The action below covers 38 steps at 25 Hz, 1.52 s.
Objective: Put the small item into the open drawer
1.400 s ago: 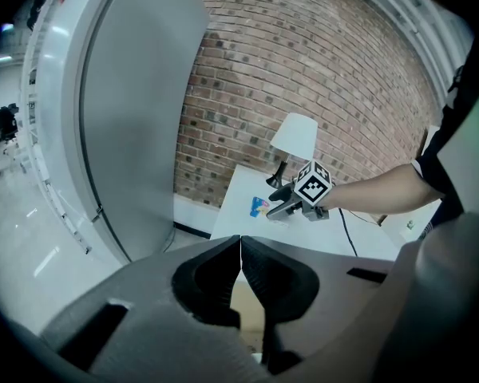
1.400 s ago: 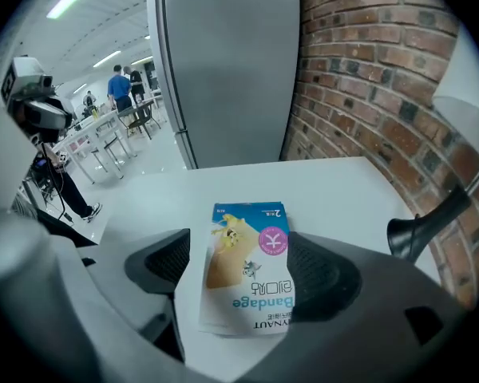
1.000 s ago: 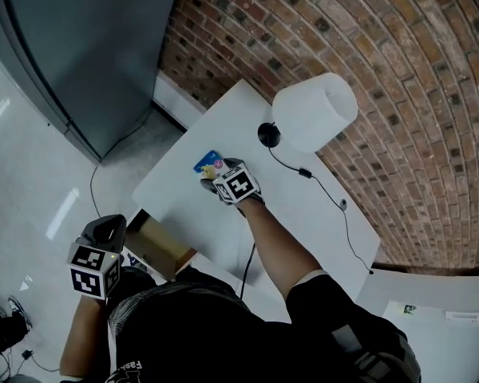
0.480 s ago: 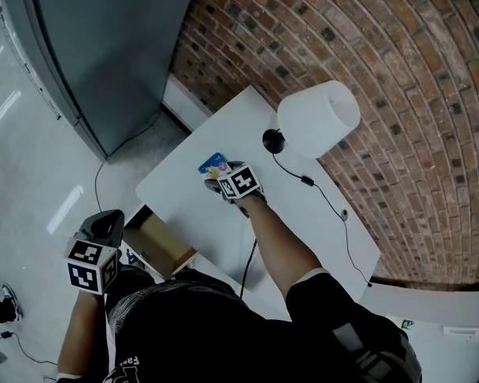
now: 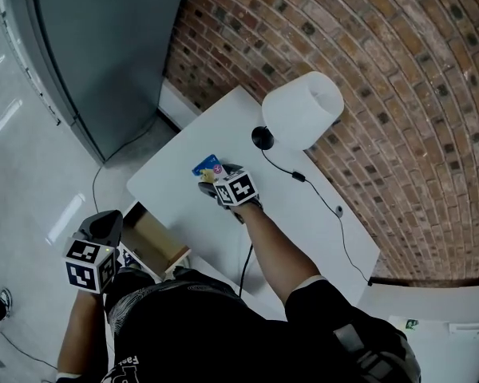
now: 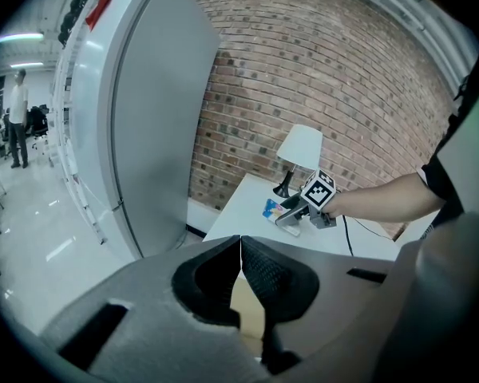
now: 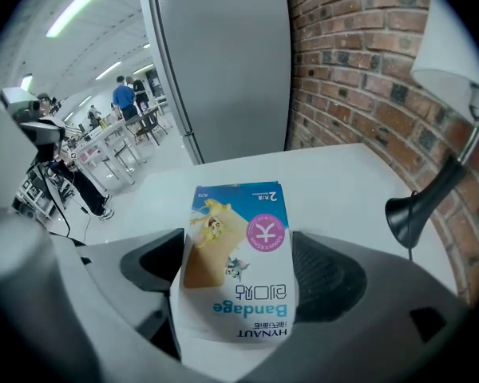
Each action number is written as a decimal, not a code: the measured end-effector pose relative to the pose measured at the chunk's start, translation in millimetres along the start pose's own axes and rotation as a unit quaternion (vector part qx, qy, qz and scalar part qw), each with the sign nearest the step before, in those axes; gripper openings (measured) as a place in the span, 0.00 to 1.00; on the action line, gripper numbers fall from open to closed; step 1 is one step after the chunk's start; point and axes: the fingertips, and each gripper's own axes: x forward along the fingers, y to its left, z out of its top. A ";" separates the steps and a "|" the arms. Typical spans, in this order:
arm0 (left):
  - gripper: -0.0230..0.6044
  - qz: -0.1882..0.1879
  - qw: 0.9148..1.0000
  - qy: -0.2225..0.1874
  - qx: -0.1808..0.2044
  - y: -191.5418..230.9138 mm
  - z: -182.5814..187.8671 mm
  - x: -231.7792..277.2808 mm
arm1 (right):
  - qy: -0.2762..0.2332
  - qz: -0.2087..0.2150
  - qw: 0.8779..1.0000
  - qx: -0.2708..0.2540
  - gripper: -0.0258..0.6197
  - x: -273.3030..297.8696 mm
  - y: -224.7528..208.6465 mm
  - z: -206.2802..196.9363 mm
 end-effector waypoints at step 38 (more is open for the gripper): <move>0.07 0.085 0.991 -0.050 -0.087 -41.2 -135.7 -135.8 | -0.008 0.100 0.934 -0.344 0.67 -64.9 278.9 -63.0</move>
